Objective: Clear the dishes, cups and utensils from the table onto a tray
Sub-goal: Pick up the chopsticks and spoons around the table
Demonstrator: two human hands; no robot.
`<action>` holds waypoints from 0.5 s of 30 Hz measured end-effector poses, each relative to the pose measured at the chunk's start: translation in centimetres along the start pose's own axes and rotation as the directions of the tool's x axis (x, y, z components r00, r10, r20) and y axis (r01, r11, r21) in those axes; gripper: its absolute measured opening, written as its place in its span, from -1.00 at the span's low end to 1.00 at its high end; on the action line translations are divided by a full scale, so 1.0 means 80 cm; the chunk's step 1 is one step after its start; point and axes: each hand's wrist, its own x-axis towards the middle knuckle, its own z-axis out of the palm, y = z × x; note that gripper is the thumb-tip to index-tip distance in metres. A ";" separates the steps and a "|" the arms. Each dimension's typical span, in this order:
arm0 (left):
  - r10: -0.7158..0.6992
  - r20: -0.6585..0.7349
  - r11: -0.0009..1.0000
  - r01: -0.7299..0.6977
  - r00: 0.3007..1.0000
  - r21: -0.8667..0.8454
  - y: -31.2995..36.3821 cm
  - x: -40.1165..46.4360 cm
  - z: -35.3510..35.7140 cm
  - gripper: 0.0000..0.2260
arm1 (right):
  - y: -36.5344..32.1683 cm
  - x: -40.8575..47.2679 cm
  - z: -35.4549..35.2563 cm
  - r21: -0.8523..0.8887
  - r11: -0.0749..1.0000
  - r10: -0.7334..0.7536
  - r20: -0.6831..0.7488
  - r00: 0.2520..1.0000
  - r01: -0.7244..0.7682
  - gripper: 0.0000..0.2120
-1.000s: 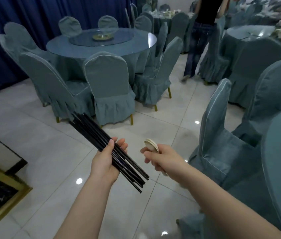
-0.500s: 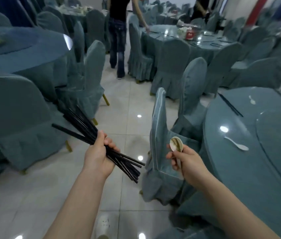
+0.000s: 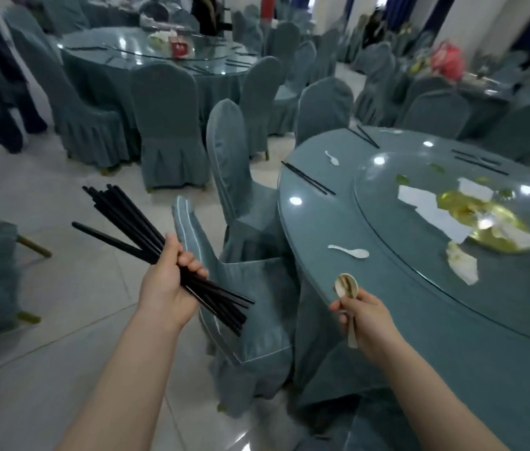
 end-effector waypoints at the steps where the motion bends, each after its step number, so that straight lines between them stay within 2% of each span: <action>1: -0.017 0.004 1.000 0.017 1.000 0.005 -0.004 0.014 0.008 -0.67 | 0.002 0.012 -0.006 0.014 0.999 0.034 -0.044 0.998 -0.033 -0.86; 5: -0.082 0.042 0.995 0.080 0.996 0.063 -0.020 0.068 0.035 -0.68 | 0.008 0.082 -0.035 0.034 0.990 0.144 -0.219 0.965 -0.140 -0.89; 11: -0.107 0.009 0.986 0.105 0.994 0.127 -0.039 0.155 0.059 -0.68 | 0.015 0.232 -0.063 0.130 0.949 0.316 -0.341 0.886 -0.288 -0.93; 15: -0.109 -0.030 0.982 0.112 0.994 0.150 -0.047 0.204 0.080 -0.65 | 0.004 0.323 -0.057 0.183 0.930 0.366 -0.424 0.828 -0.318 -0.97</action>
